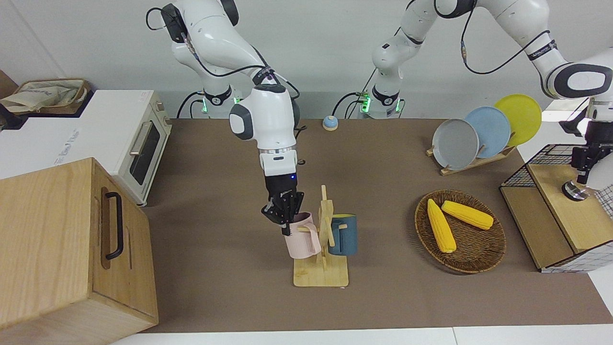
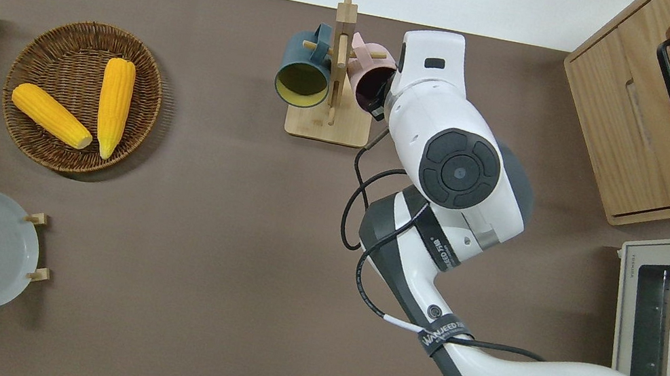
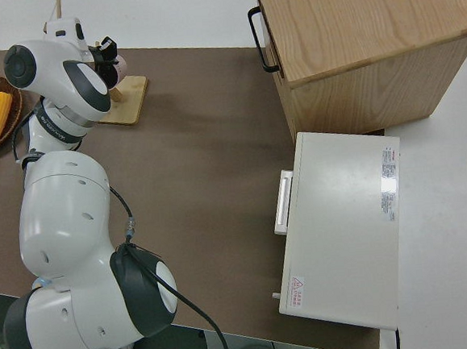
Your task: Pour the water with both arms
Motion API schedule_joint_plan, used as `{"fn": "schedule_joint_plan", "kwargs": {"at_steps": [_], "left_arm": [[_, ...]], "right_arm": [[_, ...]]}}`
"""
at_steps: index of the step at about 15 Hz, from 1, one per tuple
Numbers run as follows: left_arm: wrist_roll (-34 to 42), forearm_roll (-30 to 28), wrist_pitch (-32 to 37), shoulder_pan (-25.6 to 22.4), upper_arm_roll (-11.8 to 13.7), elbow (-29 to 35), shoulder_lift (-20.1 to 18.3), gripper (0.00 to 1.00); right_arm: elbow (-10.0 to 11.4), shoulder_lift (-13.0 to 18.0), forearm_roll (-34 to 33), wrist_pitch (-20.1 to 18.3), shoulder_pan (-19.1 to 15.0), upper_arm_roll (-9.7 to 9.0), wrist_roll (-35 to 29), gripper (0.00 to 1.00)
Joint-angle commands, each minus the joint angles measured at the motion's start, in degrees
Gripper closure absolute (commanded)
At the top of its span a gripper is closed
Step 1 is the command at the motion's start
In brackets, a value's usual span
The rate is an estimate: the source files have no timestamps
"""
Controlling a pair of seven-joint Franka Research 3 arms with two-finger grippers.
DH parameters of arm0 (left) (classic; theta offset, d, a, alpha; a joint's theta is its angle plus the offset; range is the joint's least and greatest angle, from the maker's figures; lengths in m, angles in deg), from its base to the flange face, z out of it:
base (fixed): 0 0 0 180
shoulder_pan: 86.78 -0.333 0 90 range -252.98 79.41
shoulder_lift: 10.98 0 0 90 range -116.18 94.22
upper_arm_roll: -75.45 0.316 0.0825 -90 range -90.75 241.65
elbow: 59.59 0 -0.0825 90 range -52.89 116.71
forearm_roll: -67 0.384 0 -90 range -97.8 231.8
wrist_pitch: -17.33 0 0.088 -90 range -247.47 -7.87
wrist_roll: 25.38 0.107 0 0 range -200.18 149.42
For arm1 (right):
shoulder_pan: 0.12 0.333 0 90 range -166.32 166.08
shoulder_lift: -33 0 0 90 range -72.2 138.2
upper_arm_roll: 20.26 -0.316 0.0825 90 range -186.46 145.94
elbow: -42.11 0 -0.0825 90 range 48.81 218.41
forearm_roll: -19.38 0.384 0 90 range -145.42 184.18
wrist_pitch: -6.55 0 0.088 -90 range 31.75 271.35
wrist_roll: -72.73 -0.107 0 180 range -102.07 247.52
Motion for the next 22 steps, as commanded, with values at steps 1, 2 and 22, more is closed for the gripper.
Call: {"fn": "schedule_joint_plan", "kwargs": {"at_steps": [1,2,22], "left_arm": [[-0.3,-1.2,-0.8,0.3,-0.1,-1.0,0.3,0.98],[-0.3,-1.2,-0.8,0.3,-0.1,-1.0,0.3,0.98],[-0.9,-1.3,-0.9,0.2,-0.1,-1.0,0.4,0.98]], "right_arm": [[-0.5,0.2,1.6,-0.5,0.2,0.27,-0.2,0.984],[-0.5,0.6,1.7,-0.5,0.2,0.27,-0.2,0.984],[0.0,2.6,5.6,-5.8,-1.1,0.18,0.4,1.0]]}}
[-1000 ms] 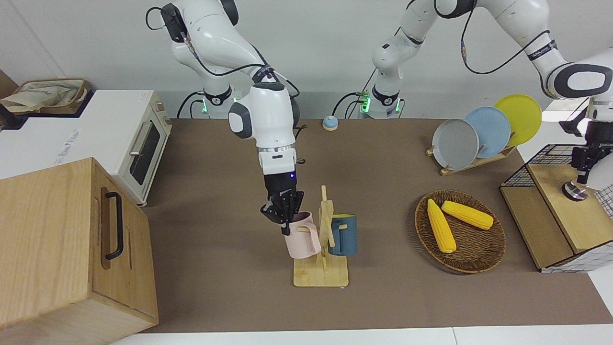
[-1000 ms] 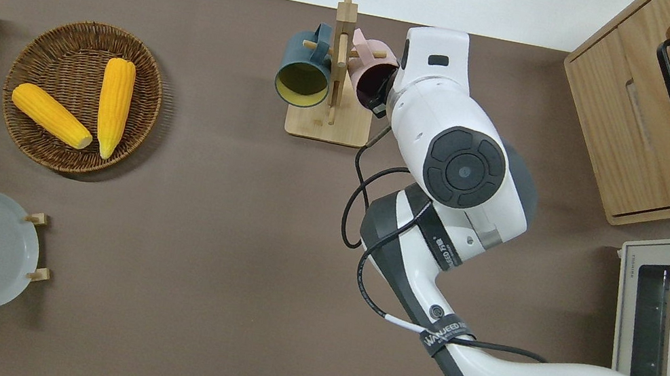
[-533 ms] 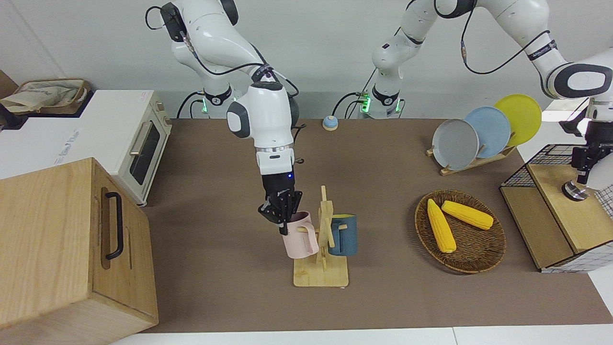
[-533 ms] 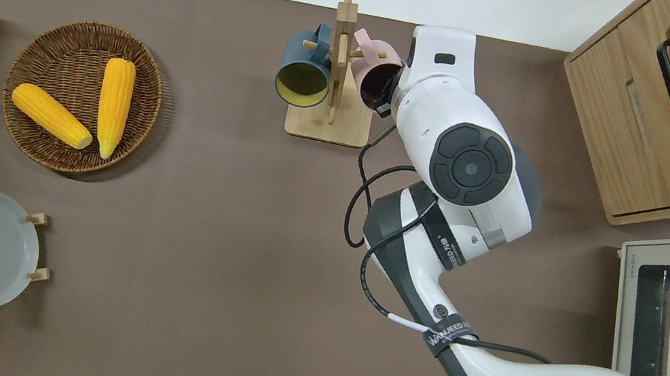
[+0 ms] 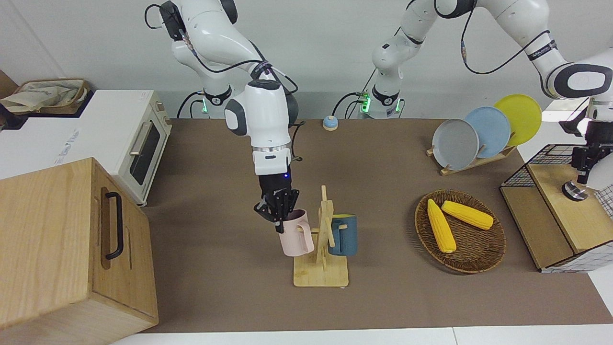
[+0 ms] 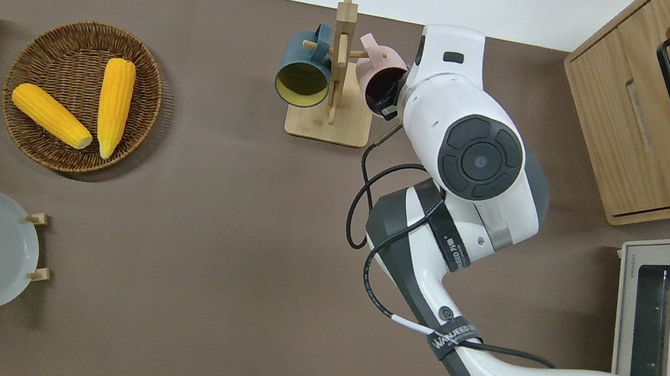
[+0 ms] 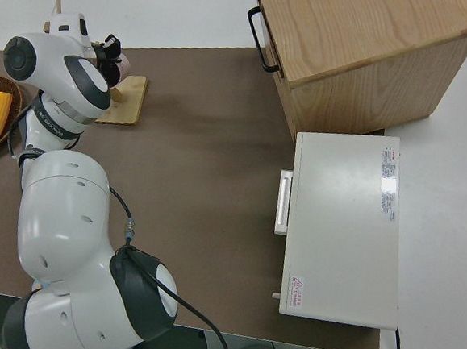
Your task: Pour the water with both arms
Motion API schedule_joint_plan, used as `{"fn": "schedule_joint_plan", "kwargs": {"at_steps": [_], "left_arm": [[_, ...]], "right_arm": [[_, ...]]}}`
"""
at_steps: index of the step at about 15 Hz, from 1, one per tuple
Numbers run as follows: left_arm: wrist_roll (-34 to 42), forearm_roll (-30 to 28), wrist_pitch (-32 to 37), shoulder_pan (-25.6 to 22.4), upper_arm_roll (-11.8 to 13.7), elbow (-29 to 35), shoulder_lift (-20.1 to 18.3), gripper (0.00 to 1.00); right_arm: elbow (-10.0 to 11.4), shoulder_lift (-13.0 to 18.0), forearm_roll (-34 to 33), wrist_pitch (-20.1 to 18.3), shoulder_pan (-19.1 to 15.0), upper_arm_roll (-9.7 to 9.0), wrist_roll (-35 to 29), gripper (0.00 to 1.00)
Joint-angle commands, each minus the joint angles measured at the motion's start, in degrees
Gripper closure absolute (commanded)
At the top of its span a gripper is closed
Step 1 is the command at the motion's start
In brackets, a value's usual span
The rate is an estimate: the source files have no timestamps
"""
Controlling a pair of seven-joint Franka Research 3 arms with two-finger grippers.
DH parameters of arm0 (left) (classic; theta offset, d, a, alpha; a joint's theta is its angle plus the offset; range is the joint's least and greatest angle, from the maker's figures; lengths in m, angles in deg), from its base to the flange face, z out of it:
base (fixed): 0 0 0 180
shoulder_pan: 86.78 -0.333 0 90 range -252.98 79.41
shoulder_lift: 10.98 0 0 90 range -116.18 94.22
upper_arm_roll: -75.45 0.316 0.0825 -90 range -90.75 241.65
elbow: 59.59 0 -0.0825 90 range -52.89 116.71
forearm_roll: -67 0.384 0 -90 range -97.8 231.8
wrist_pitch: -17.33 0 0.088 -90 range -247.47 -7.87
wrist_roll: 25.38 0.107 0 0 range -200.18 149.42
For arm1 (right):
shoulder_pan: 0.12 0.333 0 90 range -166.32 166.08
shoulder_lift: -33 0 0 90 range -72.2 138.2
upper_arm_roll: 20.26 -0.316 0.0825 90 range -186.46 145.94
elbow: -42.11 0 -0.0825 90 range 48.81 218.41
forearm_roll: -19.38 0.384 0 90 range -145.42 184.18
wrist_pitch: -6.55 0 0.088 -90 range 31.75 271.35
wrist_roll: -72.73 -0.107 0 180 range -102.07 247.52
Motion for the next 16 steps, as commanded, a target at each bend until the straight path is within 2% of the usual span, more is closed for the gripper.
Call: {"fn": "schedule_joint_plan", "kwargs": {"at_steps": [1,9,12,16], "left_arm": [[-0.4,-1.2,-0.8,0.2,-0.1,-1.0,0.4,0.98],[-0.6,-1.2,-0.8,0.2,-0.1,-1.0,0.4,0.98],[-0.6,-1.2,-0.8,0.2,-0.1,-1.0,0.4,0.98],[-0.5,-1.2,-0.8,0.2,-0.1,-0.9,0.4,0.98]], "right_arm": [[0.4,1.3,1.6,-1.8,-1.0,-0.38,0.4,1.0],[0.5,2.9,1.7,-5.0,-2.1,-0.55,1.3,1.0],[0.9,4.2,2.2,-7.4,-2.9,-0.55,2.3,1.0],[3.3,6.8,3.3,-8.1,-5.4,-0.64,4.5,1.0]]}}
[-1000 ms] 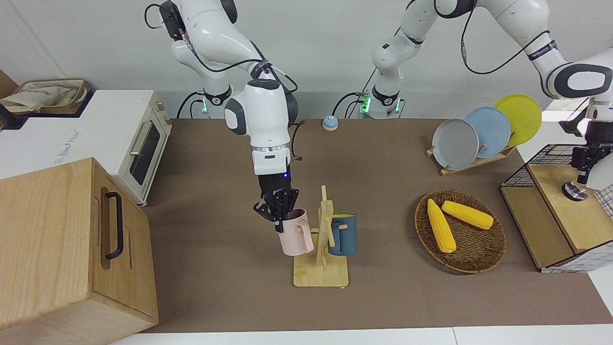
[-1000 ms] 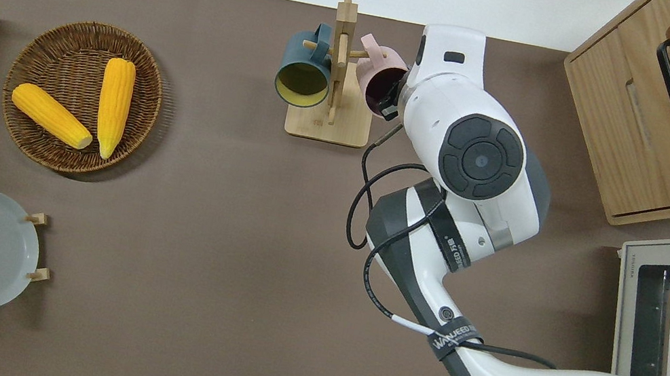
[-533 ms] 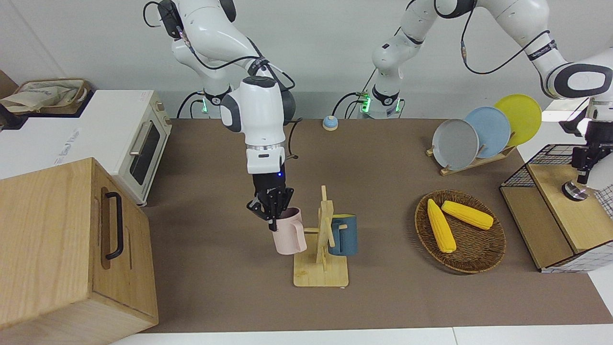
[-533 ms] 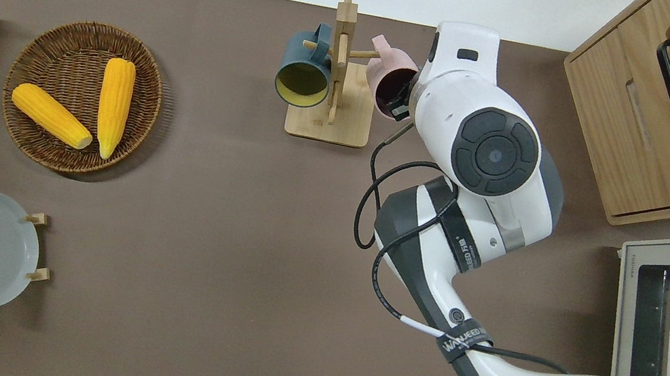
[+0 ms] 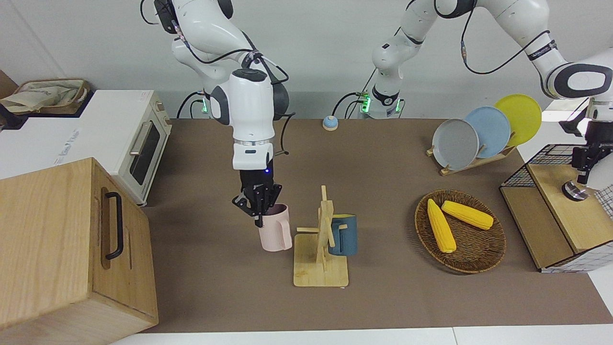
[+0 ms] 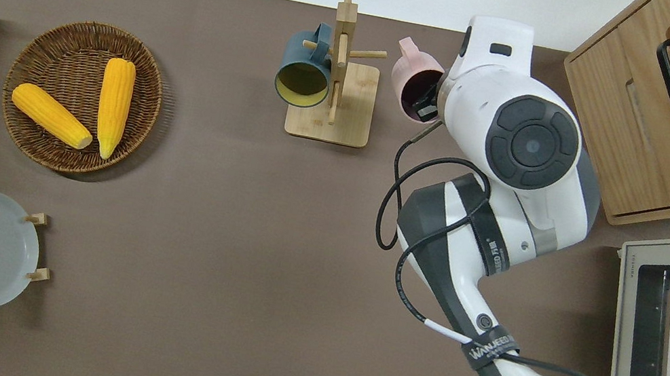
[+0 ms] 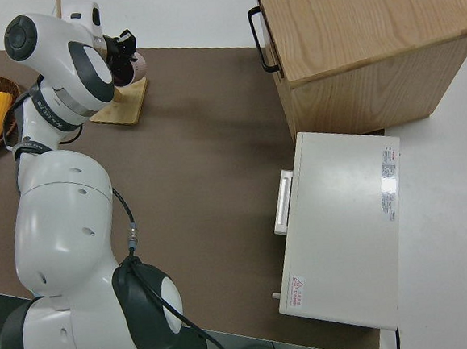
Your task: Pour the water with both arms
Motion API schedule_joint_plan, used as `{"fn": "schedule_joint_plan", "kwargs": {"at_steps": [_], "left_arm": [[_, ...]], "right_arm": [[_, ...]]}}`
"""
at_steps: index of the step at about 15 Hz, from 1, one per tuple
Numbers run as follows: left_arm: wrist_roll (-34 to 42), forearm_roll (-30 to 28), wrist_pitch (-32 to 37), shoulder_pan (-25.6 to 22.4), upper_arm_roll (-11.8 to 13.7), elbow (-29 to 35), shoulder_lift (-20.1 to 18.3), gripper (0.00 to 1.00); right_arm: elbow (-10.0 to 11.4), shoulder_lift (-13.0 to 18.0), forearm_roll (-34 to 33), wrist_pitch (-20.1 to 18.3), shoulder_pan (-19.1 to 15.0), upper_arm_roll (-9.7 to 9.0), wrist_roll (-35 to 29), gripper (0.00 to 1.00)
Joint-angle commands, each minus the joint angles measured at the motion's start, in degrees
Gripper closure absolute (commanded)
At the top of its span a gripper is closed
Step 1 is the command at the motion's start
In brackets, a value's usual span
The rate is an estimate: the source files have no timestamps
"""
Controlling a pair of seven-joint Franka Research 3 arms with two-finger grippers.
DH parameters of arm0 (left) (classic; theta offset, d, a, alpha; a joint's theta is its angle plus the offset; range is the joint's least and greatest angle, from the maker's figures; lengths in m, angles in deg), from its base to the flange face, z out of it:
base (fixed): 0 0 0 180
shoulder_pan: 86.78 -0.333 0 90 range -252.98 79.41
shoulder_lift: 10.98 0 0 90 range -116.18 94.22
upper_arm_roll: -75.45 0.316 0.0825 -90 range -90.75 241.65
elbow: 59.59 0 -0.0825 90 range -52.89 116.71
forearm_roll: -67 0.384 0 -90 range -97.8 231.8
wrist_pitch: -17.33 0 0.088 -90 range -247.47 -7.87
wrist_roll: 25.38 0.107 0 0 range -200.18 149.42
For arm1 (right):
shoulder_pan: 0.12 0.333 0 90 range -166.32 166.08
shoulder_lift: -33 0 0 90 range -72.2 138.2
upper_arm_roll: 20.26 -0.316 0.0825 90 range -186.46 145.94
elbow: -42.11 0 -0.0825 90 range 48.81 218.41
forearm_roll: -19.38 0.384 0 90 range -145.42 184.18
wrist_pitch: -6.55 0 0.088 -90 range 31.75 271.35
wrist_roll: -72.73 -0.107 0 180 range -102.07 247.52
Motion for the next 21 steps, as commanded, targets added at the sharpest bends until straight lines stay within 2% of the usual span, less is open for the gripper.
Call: {"fn": "schedule_joint_plan", "kwargs": {"at_steps": [1,4,7,9,11,15,19,21], "left_arm": [[-0.3,-1.2,-0.8,0.2,-0.1,-0.9,0.4,0.98],[-0.1,-1.2,-0.8,0.1,-0.1,-0.9,0.4,0.98],[-0.1,-1.2,-0.8,-0.1,-0.1,-0.7,0.4,0.98],[-0.3,-1.1,-0.7,0.1,-0.1,-0.7,0.4,0.98],[-1.1,-1.0,-0.7,0.4,-0.1,-0.7,0.3,0.99],[-5.7,1.3,-0.6,0.6,-0.9,-1.8,0.3,1.0],[-9.0,4.8,0.2,1.1,-0.9,-3.6,0.1,1.0],[-12.2,7.4,0.8,1.7,-0.9,-3.7,-0.9,1.0]], "right_arm": [[3.1,3.9,2.1,-1.4,-3.2,-0.67,4.2,1.0],[3.8,5.6,4.0,-4.9,-4.4,-0.49,4.7,1.0],[5.3,7.3,10.4,-8.5,-5.2,0.56,4.0,1.0],[5.3,8.4,14.0,-12.7,-5.4,1.96,3.8,1.0],[5.3,9.6,14.9,-16.2,-5.5,3.37,3.8,1.0],[5.3,11.5,20.8,-24.1,-7.2,4.25,3.2,1.0],[5.3,13.5,28.2,-32.9,-7.4,3.82,-7.2,1.0],[5.3,13.9,31.2,-34.4,-7.3,2.85,-12.7,1.0]]}}
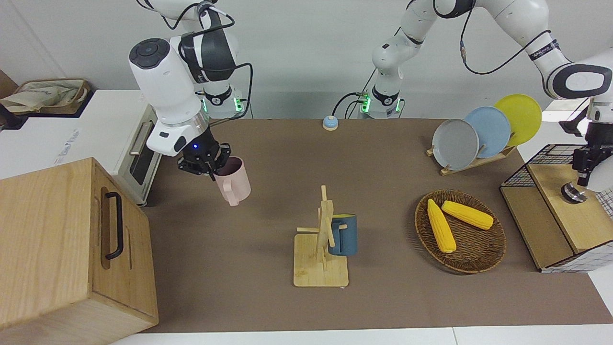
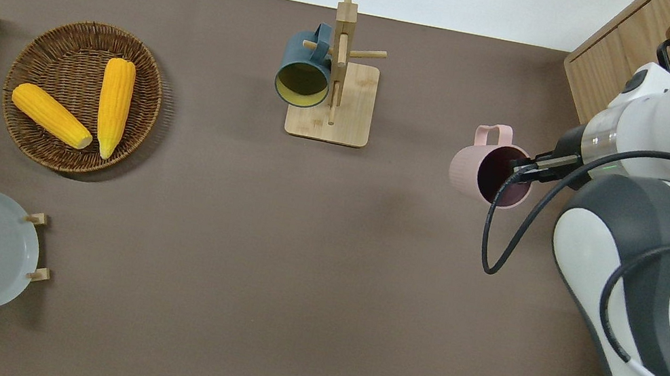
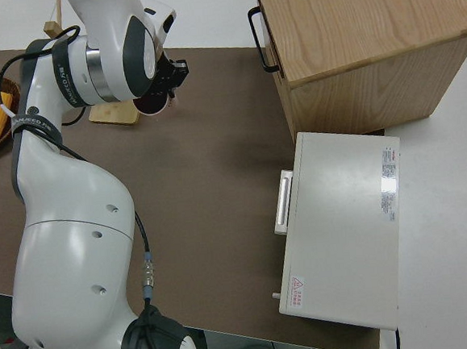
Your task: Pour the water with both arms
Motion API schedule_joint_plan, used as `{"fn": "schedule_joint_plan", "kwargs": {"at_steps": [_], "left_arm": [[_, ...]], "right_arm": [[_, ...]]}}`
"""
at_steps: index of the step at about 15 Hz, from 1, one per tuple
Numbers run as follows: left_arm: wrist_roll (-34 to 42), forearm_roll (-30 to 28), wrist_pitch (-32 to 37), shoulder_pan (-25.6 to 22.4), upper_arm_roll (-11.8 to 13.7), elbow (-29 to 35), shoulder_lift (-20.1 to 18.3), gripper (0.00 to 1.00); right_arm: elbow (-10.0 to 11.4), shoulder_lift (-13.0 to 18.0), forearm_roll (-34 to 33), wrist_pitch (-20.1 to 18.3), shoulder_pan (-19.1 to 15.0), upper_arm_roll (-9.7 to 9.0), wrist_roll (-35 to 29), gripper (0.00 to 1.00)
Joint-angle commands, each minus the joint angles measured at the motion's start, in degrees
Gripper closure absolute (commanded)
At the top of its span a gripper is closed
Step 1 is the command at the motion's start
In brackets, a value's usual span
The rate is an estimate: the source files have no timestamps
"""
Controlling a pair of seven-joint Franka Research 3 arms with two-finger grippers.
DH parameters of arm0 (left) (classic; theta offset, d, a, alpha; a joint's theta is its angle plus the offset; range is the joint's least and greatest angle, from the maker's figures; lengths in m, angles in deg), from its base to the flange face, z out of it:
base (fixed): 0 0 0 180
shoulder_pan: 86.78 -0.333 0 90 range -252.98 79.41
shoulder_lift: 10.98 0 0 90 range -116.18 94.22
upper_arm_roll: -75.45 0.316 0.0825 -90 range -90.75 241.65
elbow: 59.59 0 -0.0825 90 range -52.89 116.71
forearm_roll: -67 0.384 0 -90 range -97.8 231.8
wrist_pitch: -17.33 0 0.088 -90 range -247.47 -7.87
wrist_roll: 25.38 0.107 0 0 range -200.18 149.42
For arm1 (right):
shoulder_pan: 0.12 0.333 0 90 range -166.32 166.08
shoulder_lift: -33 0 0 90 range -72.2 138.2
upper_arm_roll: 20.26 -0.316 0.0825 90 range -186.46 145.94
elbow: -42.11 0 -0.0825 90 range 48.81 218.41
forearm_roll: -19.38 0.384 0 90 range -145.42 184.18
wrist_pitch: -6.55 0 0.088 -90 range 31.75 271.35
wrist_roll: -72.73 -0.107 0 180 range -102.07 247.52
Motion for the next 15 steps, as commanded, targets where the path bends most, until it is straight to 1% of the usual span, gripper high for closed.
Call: {"fn": "schedule_joint_plan", "kwargs": {"at_steps": [1,2,4,6,8,9,10,11,13,14,15], "left_arm": [[-6.5,4.8,2.0,1.4,0.4,-2.4,-1.6,1.0],[-7.9,5.6,3.2,1.4,0.4,-2.4,-2.5,1.0],[-10.7,7.3,5.6,1.8,0.3,-2.4,-4.4,1.0],[-14.6,10.3,7.9,2.5,-0.1,-2.4,-6.4,1.0],[-17.4,12.3,11.0,2.6,-0.6,-2.2,-8.5,1.0],[-18.2,12.4,12.5,2.6,-1.0,-2.1,-9.4,1.0],[-18.9,12.5,13.3,2.6,-1.0,-1.7,-10.2,1.0],[-19.5,12.6,13.6,2.8,-1.1,-1.0,-11.1,1.0],[-20.8,13.9,14.0,3.9,-1.1,1.6,-13.4,1.0],[-21.7,14.4,14.0,4.3,-1.1,3.3,-14.8,1.0],[-22.3,14.8,14.1,4.4,-1.1,4.5,-16.0,1.0]], "right_arm": [[2.4,2.5,6.1,-2.4,-0.4,-2.68,-10.6,1.0],[2.5,2.8,7.1,-2.8,-0.4,-3.73,-13.7,1.0],[2.6,3.2,9.5,-3.0,-0.4,-6.98,-21.3,1.0],[2.6,3.3,12.4,-2.5,-0.4,-9.88,-28.7,1.0],[2.6,3.4,13.4,-0.7,-0.4,-13.22,-37.2,1.0],[2.6,3.4,13.5,1.2,-0.4,-15.06,-41.2,1.0],[2.6,3.4,13.5,2.6,-0.4,-16.3,-43.5,1.0],[2.7,3.3,13.5,3.2,0.0,-16.75,-44.7,1.0],[2.9,3.2,13.4,3.6,0.3,-18.85,-48.2,1.0],[3.3,3.0,13.2,4.8,0.3,-19.99,-50.0,1.0],[4.6,2.9,13.1,7.0,0.6,-20.87,-51.4,1.0]]}}
